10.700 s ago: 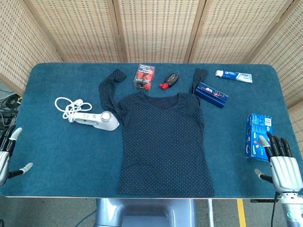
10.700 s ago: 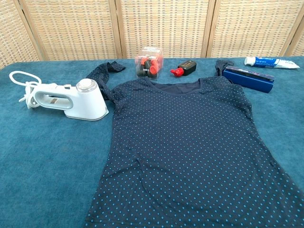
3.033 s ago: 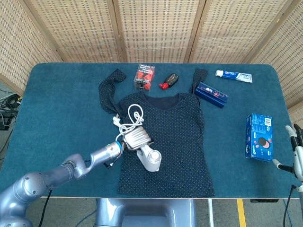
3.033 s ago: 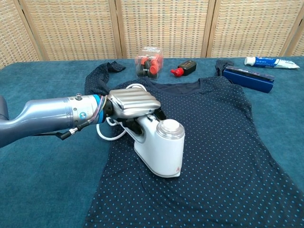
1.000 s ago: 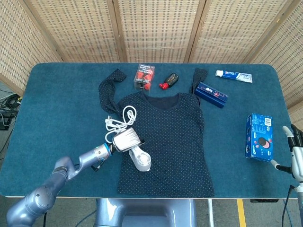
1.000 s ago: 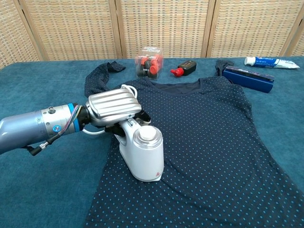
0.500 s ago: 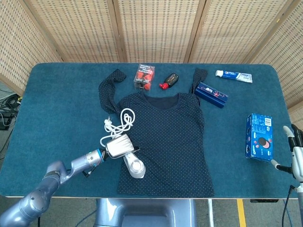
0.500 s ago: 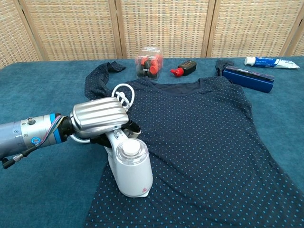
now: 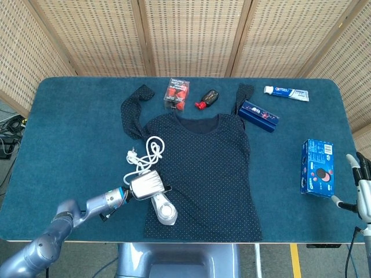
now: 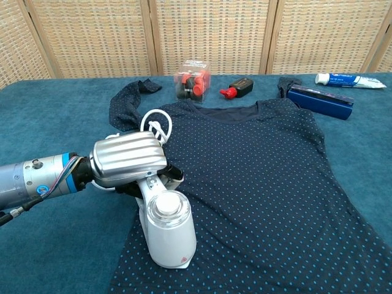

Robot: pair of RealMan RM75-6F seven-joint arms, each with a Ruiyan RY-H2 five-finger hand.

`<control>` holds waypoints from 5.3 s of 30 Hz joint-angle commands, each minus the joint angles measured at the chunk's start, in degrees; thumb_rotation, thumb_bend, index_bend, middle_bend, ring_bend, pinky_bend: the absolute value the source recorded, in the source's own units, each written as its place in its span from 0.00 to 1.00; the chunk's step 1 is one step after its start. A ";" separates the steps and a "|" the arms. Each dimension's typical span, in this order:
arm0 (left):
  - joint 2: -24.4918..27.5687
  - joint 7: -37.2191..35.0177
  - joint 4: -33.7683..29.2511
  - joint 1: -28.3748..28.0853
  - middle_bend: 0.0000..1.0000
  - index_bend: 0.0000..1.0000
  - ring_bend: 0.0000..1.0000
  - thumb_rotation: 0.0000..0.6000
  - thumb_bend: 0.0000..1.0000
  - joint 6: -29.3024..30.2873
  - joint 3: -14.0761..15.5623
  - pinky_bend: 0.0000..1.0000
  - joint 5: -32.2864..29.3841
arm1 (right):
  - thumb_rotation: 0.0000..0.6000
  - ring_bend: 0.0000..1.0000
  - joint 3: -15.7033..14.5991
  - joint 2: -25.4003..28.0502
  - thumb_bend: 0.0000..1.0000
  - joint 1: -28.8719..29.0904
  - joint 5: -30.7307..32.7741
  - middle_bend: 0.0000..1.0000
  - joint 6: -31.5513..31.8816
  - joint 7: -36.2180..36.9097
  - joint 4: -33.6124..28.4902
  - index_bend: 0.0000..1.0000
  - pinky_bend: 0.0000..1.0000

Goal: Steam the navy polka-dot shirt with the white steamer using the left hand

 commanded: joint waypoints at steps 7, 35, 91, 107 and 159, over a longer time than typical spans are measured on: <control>-1.70 -0.51 4.84 -0.24 0.97 1.00 0.90 1.00 0.80 -1.57 -1.34 1.00 -1.62 | 1.00 0.00 0.05 -0.03 0.00 -0.01 0.22 0.00 -0.09 0.03 0.23 0.03 0.00; -5.70 -4.14 5.21 1.33 0.97 1.00 0.90 1.00 0.80 1.69 -0.52 1.00 -1.55 | 1.00 0.00 0.06 -0.25 0.00 0.10 0.41 0.00 -0.27 -0.42 0.27 0.03 0.00; -7.09 -5.37 7.01 2.08 0.97 1.00 0.90 1.00 0.80 3.06 1.54 1.00 -0.53 | 1.00 0.00 -0.07 -0.66 0.00 0.37 0.57 0.00 -0.74 -1.07 0.44 0.03 0.00; -2.13 -6.53 8.85 0.35 0.97 1.00 0.90 1.00 0.80 3.72 -6.95 1.00 -8.84 | 1.00 0.00 -0.24 -0.54 0.00 0.25 0.14 0.00 -0.46 -0.98 0.09 0.03 0.00; 10.08 -9.27 7.61 7.18 0.00 0.03 0.02 1.00 0.00 -27.61 -13.86 0.19 -19.30 | 1.00 0.00 -1.69 -2.36 0.00 1.19 -0.81 0.00 -1.77 -5.11 -0.41 0.03 0.00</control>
